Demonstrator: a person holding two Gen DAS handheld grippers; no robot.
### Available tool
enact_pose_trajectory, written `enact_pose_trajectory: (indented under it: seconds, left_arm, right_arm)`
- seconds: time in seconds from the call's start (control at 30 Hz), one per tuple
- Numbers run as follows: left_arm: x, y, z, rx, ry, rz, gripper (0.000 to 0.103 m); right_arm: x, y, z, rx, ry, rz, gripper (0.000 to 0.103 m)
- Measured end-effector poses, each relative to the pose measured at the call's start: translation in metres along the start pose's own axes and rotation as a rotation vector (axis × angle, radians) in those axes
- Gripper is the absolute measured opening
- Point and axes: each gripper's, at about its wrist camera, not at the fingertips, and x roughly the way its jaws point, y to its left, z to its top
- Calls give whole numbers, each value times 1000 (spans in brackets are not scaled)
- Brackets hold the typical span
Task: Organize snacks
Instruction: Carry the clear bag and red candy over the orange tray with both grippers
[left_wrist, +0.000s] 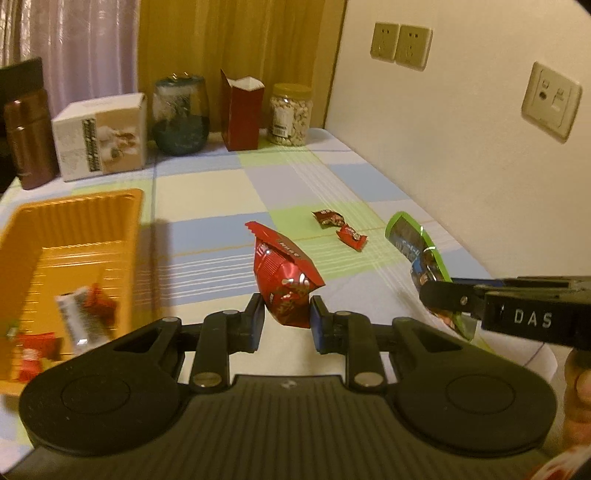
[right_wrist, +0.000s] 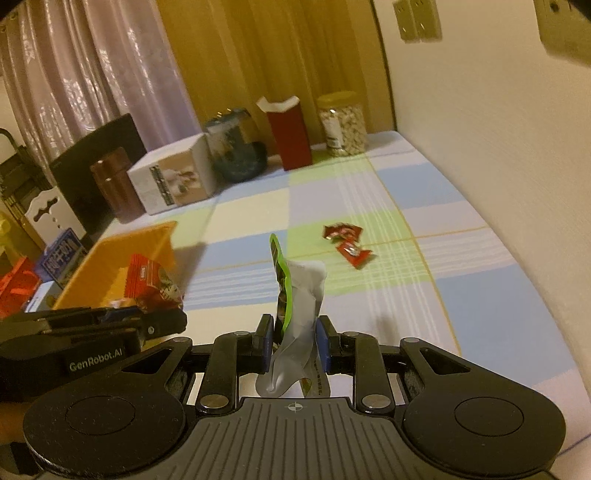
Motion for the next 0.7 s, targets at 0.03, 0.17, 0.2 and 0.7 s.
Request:
enact_pose_trajectory:
  seconds: [0.03, 0.17, 0.2, 0.7]
  left_arm:
    - [-8, 3, 0, -3, -3, 2, 23]
    - [-36, 17, -2, -25, -14, 23, 23]
    - [-44, 21, -2, -31, -16, 29, 23]
    - [-122, 84, -12, -91, -19, 160, 23]
  right_arm:
    - [-5, 6, 1, -3, -4, 5, 25]
    - [-22, 33, 5, -26, -22, 26, 25]
    - [-26, 40, 6, -28, -24, 35, 25]
    - [-34, 131, 4, -74, 0, 139, 25]
